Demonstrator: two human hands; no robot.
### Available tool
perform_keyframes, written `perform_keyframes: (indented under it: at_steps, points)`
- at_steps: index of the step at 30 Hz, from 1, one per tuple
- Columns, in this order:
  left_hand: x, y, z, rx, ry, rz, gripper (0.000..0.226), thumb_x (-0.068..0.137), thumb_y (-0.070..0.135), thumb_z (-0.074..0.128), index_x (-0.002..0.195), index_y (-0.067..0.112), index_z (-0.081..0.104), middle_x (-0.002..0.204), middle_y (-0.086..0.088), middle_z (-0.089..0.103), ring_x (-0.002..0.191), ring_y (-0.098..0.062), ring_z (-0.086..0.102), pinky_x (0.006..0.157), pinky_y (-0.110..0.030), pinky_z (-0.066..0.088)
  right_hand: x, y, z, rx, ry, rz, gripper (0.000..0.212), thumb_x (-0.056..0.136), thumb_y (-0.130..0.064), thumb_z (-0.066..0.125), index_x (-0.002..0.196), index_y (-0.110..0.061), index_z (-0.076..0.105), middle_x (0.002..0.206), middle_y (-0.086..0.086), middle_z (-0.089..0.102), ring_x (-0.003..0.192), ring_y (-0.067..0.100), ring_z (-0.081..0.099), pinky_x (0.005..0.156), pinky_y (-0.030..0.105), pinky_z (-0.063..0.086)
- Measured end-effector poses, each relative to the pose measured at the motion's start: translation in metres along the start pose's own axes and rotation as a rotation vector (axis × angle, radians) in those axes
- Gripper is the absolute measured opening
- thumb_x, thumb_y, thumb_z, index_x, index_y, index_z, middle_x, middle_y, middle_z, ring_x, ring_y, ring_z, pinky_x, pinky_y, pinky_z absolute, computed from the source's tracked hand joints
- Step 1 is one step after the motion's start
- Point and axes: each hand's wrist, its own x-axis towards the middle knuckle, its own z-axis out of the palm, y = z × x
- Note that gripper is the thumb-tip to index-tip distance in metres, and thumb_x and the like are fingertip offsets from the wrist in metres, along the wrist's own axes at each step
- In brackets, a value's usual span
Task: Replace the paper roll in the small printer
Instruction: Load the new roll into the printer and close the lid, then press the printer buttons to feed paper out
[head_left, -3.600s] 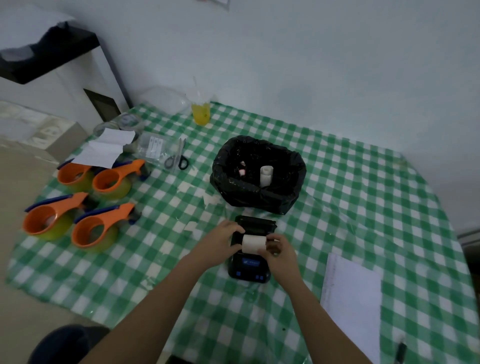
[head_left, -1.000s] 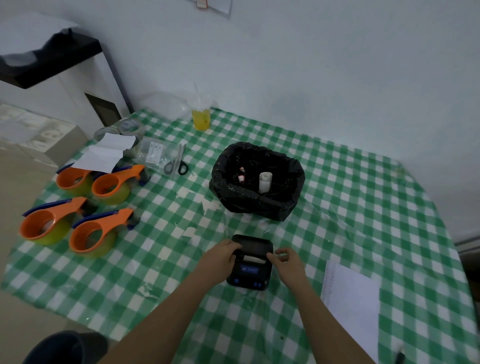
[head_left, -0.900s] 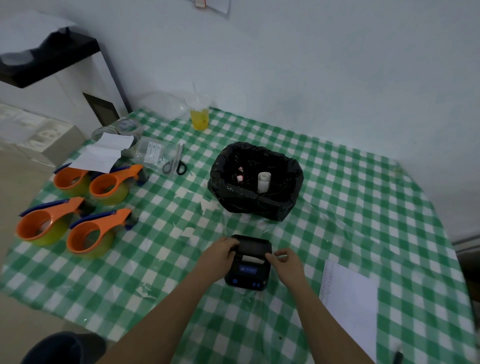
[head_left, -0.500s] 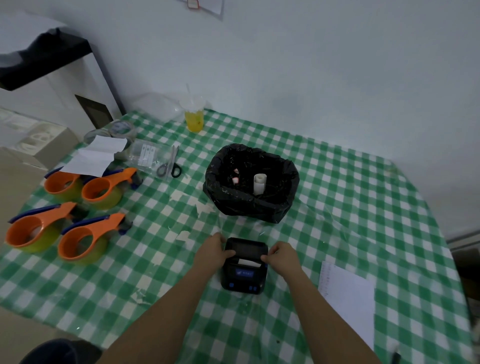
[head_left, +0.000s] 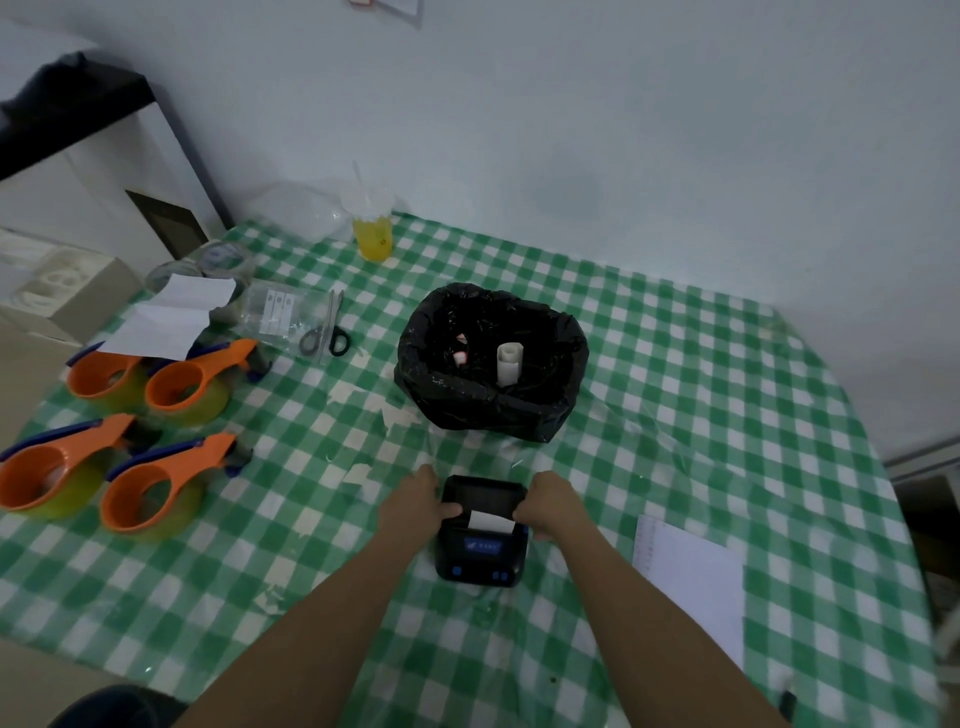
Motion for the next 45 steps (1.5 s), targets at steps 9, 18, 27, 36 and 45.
perform_keyframes:
  at_steps: [9, 18, 27, 36, 45]
  points:
    - [-0.005, 0.005, -0.008, -0.021, 0.001, 0.032, 0.051, 0.080, 0.032, 0.069, 0.119, 0.007, 0.047, 0.121, -0.017, 0.056, 0.106, -0.032, 0.058, 0.086, -0.042, 0.048, -0.027, 0.029, 0.013, 0.237, 0.180, -0.093, 0.019, 0.082, -0.028, 0.067, 0.075, -0.015, 0.054, 0.080, 0.004, 0.058, 0.075, 0.020, 0.055, 0.067, 0.032, 0.043]
    - [-0.027, 0.030, -0.030, -0.038, 0.256, 0.197, 0.019, 0.092, 0.022, 0.048, 0.099, 0.010, 0.061, 0.098, -0.012, 0.067, 0.092, -0.031, 0.063, 0.077, -0.038, 0.050, -0.052, 0.010, 0.000, 0.293, 0.315, -0.219, 0.021, 0.090, -0.026, 0.056, 0.095, -0.006, 0.063, 0.085, 0.007, 0.062, 0.075, 0.019, 0.055, 0.067, 0.029, 0.043]
    - [-0.072, 0.031, -0.052, -0.030, 0.326, 0.306, 0.017, 0.094, 0.025, 0.044, 0.092, 0.016, 0.058, 0.070, -0.008, 0.063, 0.060, -0.021, 0.054, 0.052, -0.029, 0.040, -0.116, -0.007, -0.031, 0.356, 0.454, -0.391, 0.014, 0.091, -0.026, 0.054, 0.080, -0.018, 0.057, 0.063, -0.007, 0.054, 0.058, 0.011, 0.049, 0.055, 0.025, 0.041]
    - [-0.103, -0.024, -0.037, -0.111, 0.212, 0.224, 0.011, 0.093, 0.028, 0.047, 0.082, 0.031, 0.050, 0.081, 0.002, 0.062, 0.077, -0.017, 0.061, 0.074, -0.031, 0.051, -0.182, 0.009, -0.074, 0.515, 0.601, -0.517, 0.017, 0.087, -0.018, 0.061, 0.074, -0.029, 0.064, 0.074, -0.005, 0.067, 0.071, 0.015, 0.062, 0.063, 0.021, 0.047]
    - [-0.090, -0.013, -0.006, -0.094, 0.112, 0.178, 0.029, 0.091, 0.021, 0.053, 0.116, 0.009, 0.056, 0.118, -0.014, 0.061, 0.104, -0.027, 0.060, 0.083, -0.033, 0.047, -0.091, 0.028, 0.037, 0.308, 0.348, -0.247, 0.011, 0.088, -0.013, 0.054, 0.086, -0.017, 0.064, 0.085, 0.005, 0.065, 0.074, 0.017, 0.056, 0.061, 0.025, 0.043]
